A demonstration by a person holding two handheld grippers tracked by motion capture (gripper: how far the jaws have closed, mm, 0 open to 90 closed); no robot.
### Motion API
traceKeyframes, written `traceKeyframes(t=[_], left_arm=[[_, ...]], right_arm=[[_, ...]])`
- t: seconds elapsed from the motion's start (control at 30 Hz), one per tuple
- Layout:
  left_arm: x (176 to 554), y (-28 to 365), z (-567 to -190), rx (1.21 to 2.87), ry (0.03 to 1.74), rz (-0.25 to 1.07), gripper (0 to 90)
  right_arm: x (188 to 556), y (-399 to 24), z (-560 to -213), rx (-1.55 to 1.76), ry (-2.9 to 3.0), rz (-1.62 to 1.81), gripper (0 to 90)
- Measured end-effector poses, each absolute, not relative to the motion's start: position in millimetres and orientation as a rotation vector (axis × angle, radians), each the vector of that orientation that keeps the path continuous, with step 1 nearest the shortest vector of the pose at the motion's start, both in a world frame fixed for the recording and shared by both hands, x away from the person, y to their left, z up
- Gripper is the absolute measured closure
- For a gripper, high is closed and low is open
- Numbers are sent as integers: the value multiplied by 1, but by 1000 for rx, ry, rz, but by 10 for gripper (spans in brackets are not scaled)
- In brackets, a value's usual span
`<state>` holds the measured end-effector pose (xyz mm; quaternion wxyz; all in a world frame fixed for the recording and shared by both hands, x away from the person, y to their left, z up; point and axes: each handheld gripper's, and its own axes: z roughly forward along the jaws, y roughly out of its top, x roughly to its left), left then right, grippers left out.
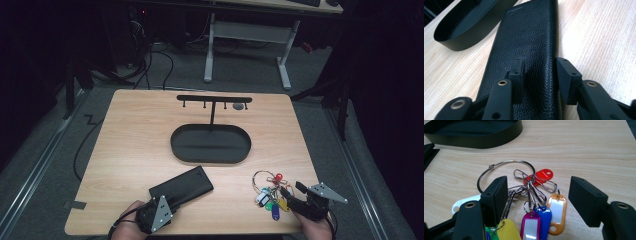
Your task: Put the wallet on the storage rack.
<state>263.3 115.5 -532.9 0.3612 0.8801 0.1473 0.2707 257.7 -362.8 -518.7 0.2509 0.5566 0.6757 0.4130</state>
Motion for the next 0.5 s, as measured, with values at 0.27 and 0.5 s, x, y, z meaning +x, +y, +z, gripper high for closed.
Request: traceKeyframes(t=[0.27,0.5], left_arm=[[262,114,-532,2268,373,707,677],[261,114,-531,2262,386,708,709]], right_arm=[[261,-363,-521,1509,1857,1117,323],[260,-363,-520,1503,1857,1117,324]])
